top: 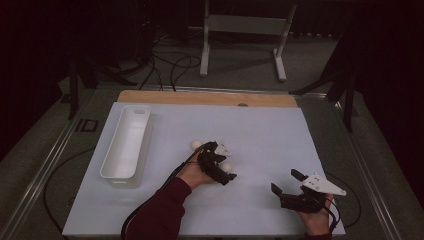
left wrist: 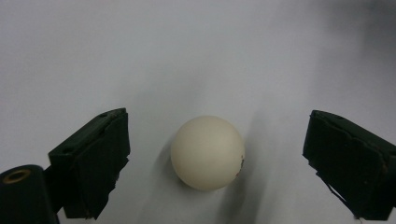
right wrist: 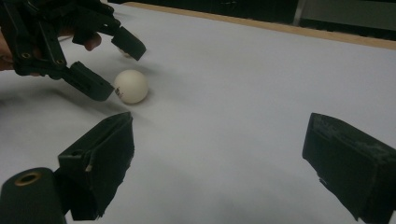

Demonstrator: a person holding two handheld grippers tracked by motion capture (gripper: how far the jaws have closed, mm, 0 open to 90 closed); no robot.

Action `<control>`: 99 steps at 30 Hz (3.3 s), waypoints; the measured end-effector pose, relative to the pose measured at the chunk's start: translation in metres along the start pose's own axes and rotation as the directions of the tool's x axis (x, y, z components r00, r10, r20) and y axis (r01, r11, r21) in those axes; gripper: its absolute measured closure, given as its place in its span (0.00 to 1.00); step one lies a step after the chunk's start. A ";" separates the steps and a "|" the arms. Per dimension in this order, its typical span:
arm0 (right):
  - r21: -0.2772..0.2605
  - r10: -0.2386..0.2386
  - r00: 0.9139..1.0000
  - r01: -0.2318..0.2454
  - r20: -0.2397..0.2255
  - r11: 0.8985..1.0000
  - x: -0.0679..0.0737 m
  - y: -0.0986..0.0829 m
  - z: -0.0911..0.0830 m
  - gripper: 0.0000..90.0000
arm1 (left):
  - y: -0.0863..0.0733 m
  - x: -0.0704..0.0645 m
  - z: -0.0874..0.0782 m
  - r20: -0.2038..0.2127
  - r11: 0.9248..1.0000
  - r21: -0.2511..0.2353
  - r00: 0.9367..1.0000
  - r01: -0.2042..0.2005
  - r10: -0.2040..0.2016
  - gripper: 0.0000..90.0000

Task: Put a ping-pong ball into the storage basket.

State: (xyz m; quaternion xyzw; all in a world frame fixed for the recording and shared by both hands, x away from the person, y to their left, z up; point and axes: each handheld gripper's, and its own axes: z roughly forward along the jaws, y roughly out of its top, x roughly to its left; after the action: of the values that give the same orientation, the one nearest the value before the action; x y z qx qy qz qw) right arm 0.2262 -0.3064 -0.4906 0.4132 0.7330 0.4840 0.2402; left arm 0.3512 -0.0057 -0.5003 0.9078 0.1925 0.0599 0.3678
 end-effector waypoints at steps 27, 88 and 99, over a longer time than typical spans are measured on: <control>-0.003 0.000 1.000 0.000 0.001 1.000 -0.001 0.000 -0.001 0.10 | -0.008 0.001 0.008 -0.016 0.998 0.060 0.999 -0.027 0.028 0.42; -0.002 0.001 1.000 -0.001 0.001 1.000 0.000 0.000 0.000 0.10 | 0.016 0.007 -0.057 -0.103 0.999 -0.038 0.995 -0.018 0.014 0.57; -0.003 0.003 1.000 -0.003 0.001 1.000 0.000 0.000 0.000 0.10 | 0.017 0.010 -0.073 -0.119 0.998 -0.055 0.993 -0.023 0.016 0.57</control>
State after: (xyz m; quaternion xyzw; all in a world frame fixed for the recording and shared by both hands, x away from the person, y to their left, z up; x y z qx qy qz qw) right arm 0.2264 -0.3068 -0.4906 0.4141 0.7315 0.4853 0.2406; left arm 0.3476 0.0346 -0.4363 0.8937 0.2033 0.1228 0.3807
